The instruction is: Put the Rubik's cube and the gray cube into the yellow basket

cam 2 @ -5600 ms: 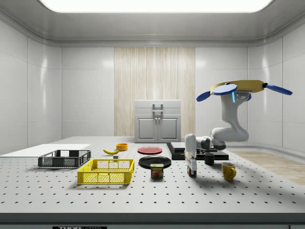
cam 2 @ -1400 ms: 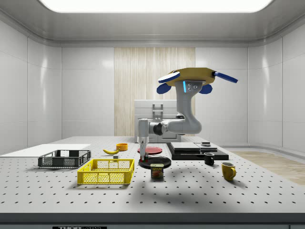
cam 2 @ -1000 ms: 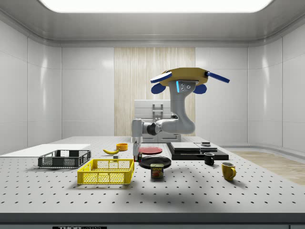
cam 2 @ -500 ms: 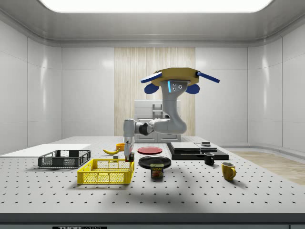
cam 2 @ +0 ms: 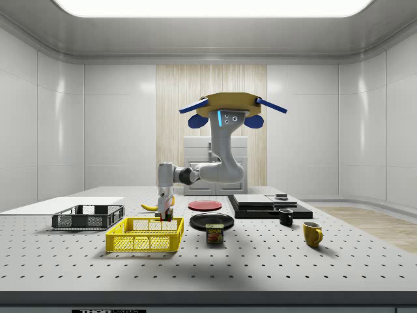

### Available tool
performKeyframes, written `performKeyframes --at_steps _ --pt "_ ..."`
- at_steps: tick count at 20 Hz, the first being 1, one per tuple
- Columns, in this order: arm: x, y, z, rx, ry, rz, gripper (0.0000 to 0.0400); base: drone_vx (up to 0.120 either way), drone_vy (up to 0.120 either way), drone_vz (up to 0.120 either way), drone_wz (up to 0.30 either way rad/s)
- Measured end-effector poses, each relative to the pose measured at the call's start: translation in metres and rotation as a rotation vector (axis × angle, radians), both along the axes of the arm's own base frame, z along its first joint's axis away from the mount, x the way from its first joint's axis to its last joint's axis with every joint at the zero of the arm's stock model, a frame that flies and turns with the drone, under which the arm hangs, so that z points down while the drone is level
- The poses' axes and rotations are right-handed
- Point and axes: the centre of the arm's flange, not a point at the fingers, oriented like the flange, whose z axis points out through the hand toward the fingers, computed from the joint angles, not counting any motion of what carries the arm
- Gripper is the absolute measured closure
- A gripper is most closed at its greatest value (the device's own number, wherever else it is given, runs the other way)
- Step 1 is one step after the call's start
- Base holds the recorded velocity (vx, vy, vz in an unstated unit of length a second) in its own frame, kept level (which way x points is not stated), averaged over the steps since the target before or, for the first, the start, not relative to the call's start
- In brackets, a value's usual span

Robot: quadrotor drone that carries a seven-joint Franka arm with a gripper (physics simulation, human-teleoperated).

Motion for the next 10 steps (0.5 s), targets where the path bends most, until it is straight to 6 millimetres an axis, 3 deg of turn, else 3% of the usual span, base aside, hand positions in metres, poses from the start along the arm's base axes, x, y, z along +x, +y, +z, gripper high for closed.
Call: performKeyframes --at_steps 2,9,10 --pt "0.000 0.000 0.000 0.000 0.000 0.000 0.0079 0.100 0.000 0.000 0.000" --pt "0.000 0.000 0.019 0.000 0.000 0.000 0.0079 0.000 0.000 0.000 0.000" --pt "0.000 0.000 0.023 0.000 0.000 0.000 0.0079 0.000 0.000 -0.120 0.000"
